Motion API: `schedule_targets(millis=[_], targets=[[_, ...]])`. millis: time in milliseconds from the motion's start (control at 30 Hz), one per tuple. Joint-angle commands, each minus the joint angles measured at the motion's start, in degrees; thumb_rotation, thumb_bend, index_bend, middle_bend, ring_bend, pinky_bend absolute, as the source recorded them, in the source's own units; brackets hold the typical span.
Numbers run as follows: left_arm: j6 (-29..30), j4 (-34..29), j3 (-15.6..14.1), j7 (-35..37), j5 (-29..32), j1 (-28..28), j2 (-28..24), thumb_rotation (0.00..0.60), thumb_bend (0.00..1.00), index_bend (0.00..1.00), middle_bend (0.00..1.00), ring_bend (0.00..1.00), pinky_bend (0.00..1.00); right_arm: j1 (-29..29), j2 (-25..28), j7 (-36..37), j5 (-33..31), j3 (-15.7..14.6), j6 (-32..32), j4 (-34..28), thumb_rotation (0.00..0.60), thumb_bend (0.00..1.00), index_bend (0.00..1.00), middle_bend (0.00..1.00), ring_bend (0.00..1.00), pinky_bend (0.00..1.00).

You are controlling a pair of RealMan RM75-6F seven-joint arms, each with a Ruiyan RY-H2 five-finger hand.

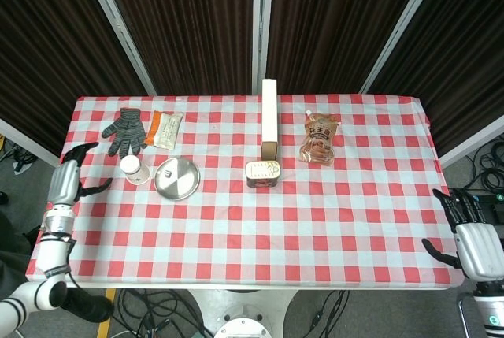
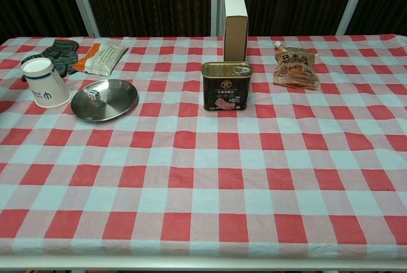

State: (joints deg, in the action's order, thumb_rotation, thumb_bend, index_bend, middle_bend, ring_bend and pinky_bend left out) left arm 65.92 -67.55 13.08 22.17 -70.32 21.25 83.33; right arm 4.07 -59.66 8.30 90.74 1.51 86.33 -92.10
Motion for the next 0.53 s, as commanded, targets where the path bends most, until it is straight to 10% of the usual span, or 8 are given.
schedule_targets(millis=[33,200,533], targets=[[3.67,-2.8,-2.63,-3.75,-1.47,-3.9,-4.17,0.6,0.21,0.16,0.15,0.09,0.1,-0.15,0.08,0.14,-0.17,-0.01,0.1,0.2,0.6,0.15,0.04,0.15,0.0,0.05],[9.97,-2.29,-6.53,-16.64,-1.63,-9.24,-6.64,0.6,0.21,0.17,0.15,0.09,0.09,-0.39,-0.07,0.43,-0.79,0.03,-0.01,0.92,0.6,0.15,0.04,0.14,0.0,0.05],[21.18,-9.81,-11.39,-16.75,-5.77,-18.95,-8.81,0.6,0.2,0.17,0.15,0.09,0.08,0.4,-1.8,0.23,1.42,-0.24,0.02,1.42,0.6,0.15,0.04,0.12,0.0,0.05]])
